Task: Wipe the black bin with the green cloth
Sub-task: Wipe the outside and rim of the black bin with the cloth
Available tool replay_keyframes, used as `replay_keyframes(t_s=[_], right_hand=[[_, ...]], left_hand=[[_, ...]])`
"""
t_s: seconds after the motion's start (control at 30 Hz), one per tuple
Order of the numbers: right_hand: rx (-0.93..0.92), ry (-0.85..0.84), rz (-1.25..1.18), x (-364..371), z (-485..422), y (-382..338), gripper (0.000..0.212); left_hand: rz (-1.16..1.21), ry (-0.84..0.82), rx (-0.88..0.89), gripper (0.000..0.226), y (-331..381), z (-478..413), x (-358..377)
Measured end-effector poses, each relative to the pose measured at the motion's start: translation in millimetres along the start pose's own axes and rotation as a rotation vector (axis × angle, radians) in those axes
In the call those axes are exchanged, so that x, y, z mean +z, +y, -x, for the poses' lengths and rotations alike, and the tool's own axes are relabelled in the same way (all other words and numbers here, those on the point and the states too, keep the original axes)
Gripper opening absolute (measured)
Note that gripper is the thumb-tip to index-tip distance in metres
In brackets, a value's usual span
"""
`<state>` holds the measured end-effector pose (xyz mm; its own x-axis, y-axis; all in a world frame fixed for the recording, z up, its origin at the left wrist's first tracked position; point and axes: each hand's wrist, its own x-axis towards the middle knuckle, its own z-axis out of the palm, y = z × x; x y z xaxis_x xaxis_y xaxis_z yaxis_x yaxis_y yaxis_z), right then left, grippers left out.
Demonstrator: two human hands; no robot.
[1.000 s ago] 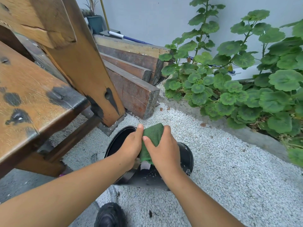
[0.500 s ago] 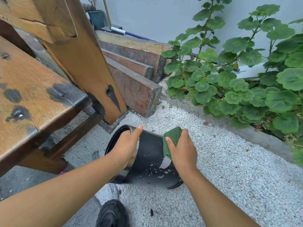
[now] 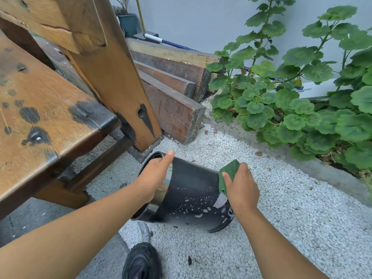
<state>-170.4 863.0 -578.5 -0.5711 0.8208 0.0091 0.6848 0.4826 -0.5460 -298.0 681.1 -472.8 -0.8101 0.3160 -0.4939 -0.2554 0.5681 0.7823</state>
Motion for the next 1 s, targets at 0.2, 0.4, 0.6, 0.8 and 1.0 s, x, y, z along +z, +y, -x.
replay_keyframes(t_s=[0.2, 0.4, 0.6, 0.8, 1.0], right_hand=[[0.053, -0.008, -0.021, -0.3, -2.8, 6.0, 0.038], [0.149, 0.034, -0.396, -21.5, -11.7, -9.3, 0.034], [0.044, -0.084, -0.726, -39.0, 8.1, -52.3, 0.031], [-0.091, -0.132, -0.591, -29.4, 39.3, -89.7, 0.04], [-0.154, -0.132, -0.483, -24.2, 51.6, -102.1, 0.05]], left_hand=[[-0.039, -0.479, -0.137, 0.029, -31.9, 13.5, -22.1], [0.033, -0.293, -0.083, 0.035, -29.9, 16.6, -25.1], [0.175, -0.226, -0.082, 0.034, -17.2, 14.2, -18.0], [0.105, -0.058, 0.014, 0.022, -12.1, 9.0, 15.4], [0.168, -0.038, 0.195, 0.055, -6.1, 5.9, 24.6]])
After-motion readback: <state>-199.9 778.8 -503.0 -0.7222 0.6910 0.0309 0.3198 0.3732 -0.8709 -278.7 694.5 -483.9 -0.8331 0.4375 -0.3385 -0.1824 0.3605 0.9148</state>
